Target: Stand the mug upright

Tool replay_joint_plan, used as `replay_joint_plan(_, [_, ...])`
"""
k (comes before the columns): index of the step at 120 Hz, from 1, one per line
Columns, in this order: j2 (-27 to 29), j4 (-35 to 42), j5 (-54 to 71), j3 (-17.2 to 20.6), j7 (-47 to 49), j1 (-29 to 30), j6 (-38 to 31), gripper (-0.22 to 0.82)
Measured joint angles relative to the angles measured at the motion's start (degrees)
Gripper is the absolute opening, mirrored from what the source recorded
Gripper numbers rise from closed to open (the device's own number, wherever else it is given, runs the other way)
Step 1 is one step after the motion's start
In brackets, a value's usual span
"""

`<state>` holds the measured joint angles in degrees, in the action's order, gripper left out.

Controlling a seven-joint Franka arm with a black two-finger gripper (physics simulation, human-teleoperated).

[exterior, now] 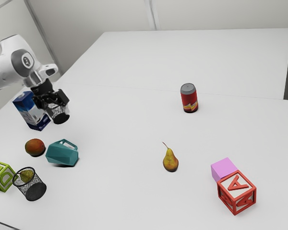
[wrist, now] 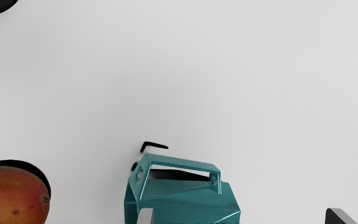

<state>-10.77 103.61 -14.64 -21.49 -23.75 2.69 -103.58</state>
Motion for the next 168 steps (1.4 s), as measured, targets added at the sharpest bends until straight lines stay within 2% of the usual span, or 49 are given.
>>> replay_joint_plan(41, [-6.29, 0.25, -8.99, -0.92, -6.67, 5.24, 7.99, 0.60])
replay_joint_plan(90, [-9.63, 0.11, -13.27, -2.68, -10.47, 7.91, 11.86, 0.60])
replay_joint_plan(168, [-17.39, -3.19, -23.45, -2.70, -13.10, 14.13, 19.01, 0.60])
